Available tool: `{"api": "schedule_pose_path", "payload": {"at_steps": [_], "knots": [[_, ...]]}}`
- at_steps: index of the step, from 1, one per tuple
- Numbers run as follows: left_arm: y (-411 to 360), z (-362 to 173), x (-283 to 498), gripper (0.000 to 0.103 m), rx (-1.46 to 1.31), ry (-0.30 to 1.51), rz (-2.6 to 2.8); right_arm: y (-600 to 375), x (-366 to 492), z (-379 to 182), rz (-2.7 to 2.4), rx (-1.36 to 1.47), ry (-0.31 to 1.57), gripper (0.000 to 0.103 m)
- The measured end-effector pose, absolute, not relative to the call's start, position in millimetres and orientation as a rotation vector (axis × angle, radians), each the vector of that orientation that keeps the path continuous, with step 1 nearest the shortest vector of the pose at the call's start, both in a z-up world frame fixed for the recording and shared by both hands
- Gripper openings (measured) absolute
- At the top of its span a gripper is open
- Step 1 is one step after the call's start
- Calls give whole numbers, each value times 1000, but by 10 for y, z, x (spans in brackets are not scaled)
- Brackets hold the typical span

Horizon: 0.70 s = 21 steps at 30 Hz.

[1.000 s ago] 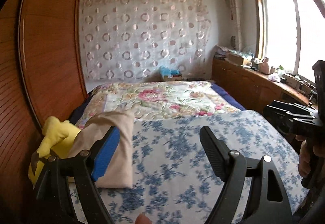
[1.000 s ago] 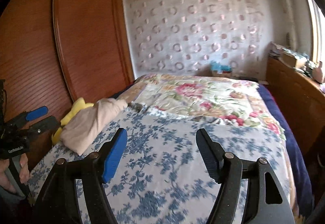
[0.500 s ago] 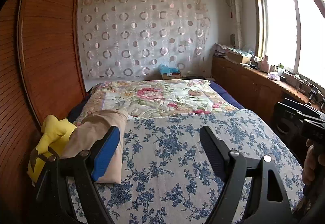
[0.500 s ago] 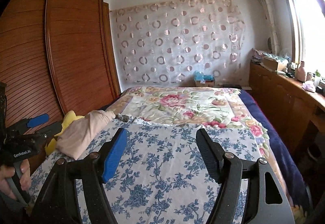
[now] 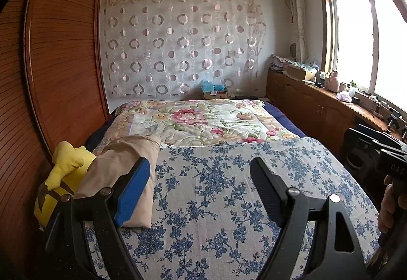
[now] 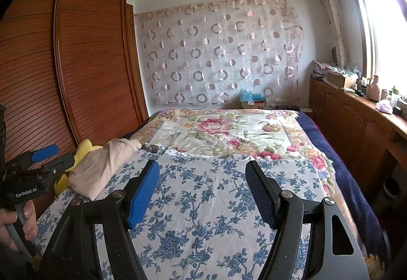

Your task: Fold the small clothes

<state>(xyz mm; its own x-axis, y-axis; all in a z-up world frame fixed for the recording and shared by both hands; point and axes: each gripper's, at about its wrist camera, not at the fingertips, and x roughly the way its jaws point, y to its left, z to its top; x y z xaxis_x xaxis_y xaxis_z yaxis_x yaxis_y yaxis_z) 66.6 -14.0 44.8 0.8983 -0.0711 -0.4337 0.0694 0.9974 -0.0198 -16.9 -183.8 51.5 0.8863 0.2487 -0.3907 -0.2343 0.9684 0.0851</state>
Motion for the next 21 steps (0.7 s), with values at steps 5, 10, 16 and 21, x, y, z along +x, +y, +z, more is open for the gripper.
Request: {"api": "schedule_pose_path", "payload": {"at_steps": [5,10,16,21], "knots": [[-136,440,649,82,-5,444,-69,-1849,-164,497,253,35,411,72],[-136,443,642,82,-5,442,-67,-1873,-155,499,252,34,412,72],[-135,451,635,82,-6,441,-65,-1906,-137,497,255,34,413,72],[-132,449,635,82,-7,441,-66,-1929,-121,503,258,34,414,72]]}}
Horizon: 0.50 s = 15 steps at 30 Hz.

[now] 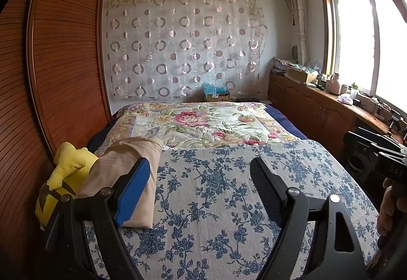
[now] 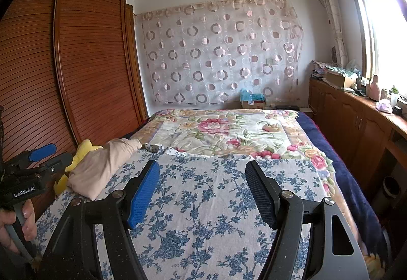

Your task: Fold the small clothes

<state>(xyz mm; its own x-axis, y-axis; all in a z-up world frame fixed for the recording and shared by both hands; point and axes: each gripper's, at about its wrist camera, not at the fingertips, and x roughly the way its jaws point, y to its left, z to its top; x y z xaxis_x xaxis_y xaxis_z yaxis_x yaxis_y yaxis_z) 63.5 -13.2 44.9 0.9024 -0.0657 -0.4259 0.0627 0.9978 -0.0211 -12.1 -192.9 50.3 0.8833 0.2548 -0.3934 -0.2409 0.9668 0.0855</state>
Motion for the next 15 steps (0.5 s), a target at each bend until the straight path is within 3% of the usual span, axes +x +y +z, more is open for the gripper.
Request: {"api": "schedule_pose_path", "payload": {"at_steps": [15], "knots": [[-123,438,635,82,-7,440,-66,-2009,-85,498,261,34,413,72]]}}
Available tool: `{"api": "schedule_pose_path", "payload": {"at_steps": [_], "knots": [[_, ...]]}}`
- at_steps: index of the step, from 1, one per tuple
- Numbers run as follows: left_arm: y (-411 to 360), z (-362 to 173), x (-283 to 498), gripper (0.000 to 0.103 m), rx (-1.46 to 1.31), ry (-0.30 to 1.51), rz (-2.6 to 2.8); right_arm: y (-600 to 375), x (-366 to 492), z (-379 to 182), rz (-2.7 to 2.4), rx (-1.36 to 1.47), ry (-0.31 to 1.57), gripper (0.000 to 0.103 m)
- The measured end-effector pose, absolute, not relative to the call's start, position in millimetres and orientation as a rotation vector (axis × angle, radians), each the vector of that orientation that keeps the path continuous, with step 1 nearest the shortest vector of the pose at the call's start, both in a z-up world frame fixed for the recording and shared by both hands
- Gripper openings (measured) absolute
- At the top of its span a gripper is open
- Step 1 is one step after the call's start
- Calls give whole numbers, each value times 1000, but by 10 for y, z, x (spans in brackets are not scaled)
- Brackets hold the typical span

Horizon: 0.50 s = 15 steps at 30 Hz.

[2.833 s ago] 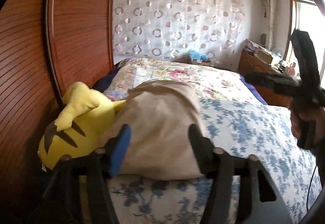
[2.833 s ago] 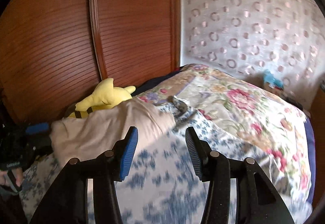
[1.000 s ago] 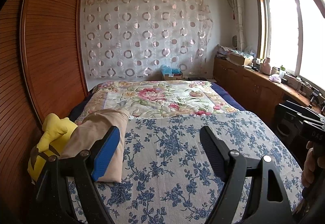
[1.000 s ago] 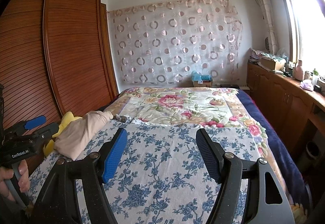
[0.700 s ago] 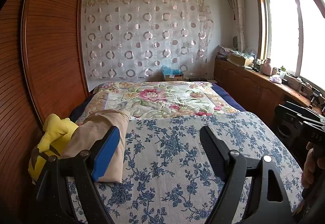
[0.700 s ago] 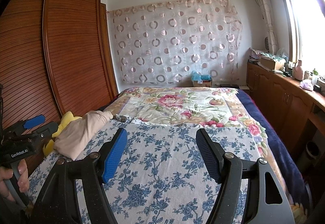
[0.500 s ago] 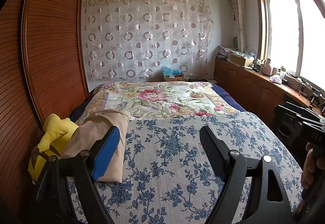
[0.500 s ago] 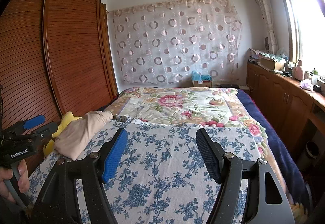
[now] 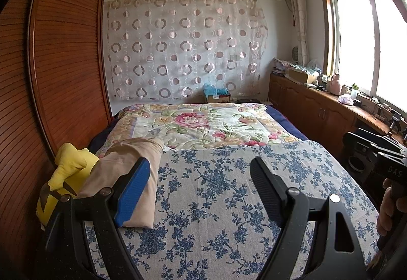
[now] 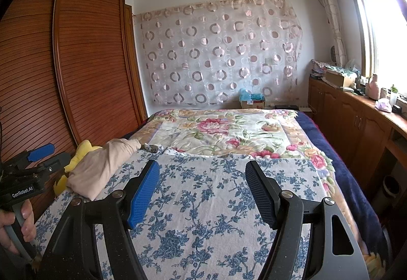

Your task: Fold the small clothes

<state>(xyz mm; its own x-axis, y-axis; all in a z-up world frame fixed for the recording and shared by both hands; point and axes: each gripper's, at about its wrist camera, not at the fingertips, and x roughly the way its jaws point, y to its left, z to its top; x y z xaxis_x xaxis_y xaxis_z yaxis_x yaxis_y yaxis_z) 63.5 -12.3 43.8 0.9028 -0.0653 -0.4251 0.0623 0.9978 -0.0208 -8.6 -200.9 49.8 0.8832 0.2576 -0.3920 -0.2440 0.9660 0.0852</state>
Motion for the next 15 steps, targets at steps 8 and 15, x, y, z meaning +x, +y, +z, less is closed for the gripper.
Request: {"api": "schedule_pose_path", "payload": {"at_steps": [8,15], "knots": [[-118,431,634,82,-7,439,-66,-2050,-78,477,262,34,407,72],[-115,424,634,82,-6,439,-66,-2065,-74,471,265,35,408,72]]}}
